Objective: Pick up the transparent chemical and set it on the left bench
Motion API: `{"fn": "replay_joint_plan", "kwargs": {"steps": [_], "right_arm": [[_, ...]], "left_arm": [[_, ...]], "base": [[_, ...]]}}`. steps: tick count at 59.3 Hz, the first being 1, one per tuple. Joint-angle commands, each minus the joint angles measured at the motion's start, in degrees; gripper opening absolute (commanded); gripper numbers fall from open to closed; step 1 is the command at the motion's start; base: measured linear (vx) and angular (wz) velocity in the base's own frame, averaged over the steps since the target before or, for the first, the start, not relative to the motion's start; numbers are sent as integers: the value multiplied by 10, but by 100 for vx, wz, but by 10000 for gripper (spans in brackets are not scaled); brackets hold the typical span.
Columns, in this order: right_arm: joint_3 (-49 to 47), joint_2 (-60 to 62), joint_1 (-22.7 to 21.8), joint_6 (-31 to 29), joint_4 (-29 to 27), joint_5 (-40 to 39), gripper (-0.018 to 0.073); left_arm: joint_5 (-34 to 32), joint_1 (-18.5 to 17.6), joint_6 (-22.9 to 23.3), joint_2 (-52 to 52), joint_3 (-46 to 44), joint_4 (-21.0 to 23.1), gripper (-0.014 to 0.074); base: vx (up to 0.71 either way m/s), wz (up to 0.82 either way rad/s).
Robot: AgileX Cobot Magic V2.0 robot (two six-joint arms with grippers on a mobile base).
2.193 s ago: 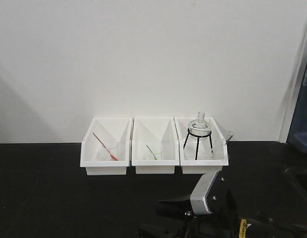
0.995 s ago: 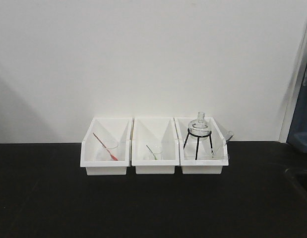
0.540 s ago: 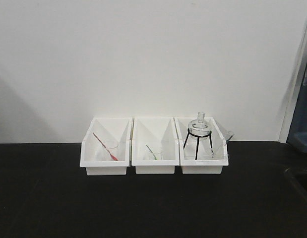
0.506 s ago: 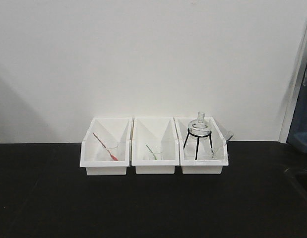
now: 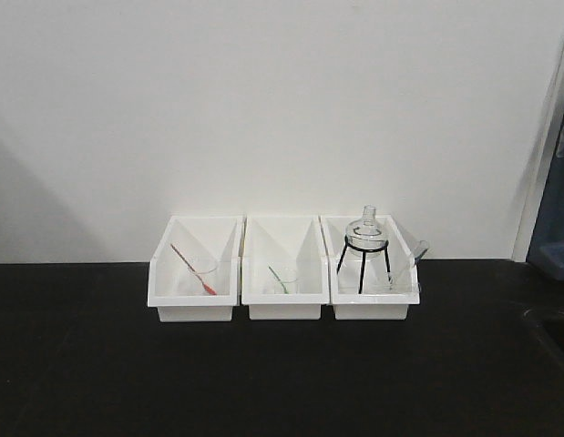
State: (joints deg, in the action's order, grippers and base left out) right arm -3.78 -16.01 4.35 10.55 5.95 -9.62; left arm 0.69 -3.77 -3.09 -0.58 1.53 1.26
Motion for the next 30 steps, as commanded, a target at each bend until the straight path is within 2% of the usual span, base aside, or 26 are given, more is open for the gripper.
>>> {"fn": "replay_joint_plan", "kwargs": {"steps": [1,6,14,30], "right_arm": [[34,54,-7,3,-2,-52,-8],[61,105,-7,4,-3,-43,-8],[59,155,-7,4,-3,14,-8],[59,173,-7,4,-3,17,-8]], "left_arm": [[-45,-1,4,-11,9,0,-3],[-45,-1,4,-11,9,0,-3],[-45,-1,4,-11,9,0,-3],[-45,-1,4,-11,9,0,-3]], "base": [[0,0],[0,0],[0,0],[0,0]]}}
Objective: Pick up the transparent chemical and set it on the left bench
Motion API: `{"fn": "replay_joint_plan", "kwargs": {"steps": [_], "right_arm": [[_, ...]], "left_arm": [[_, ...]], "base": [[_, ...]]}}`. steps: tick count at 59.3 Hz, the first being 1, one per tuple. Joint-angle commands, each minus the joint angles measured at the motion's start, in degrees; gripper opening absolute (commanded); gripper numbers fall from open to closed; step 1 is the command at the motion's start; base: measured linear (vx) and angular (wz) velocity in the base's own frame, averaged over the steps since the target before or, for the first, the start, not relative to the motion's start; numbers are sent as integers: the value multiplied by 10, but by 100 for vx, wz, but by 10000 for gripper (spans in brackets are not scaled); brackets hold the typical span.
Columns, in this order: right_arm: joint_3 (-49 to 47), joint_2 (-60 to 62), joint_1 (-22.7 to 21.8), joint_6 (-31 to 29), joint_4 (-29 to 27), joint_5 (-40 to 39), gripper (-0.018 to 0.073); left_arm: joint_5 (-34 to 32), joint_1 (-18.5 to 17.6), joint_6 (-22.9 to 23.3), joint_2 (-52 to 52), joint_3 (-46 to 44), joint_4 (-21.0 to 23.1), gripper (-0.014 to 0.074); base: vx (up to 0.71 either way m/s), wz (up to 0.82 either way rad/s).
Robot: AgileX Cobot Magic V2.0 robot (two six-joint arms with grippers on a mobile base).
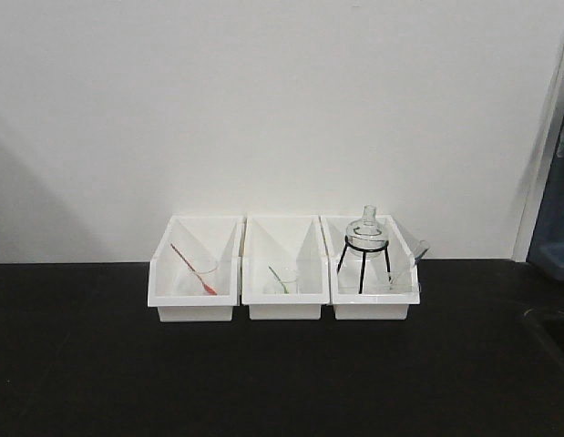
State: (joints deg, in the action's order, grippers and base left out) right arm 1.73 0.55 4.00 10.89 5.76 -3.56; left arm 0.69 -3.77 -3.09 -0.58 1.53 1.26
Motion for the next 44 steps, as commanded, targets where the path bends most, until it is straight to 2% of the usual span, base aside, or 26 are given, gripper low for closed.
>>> {"fn": "replay_joint_plan", "kwargs": {"steps": [1,44], "right_arm": [[4,7,-3,0,-1,-43,-8],[4,7,-3,0,-1,-43,-8]], "left_arm": [[-45,-1,4,-11,9,0,-3],[-45,-1,4,-11,9,0,-3]], "base": [[0,0],[0,0]]}}
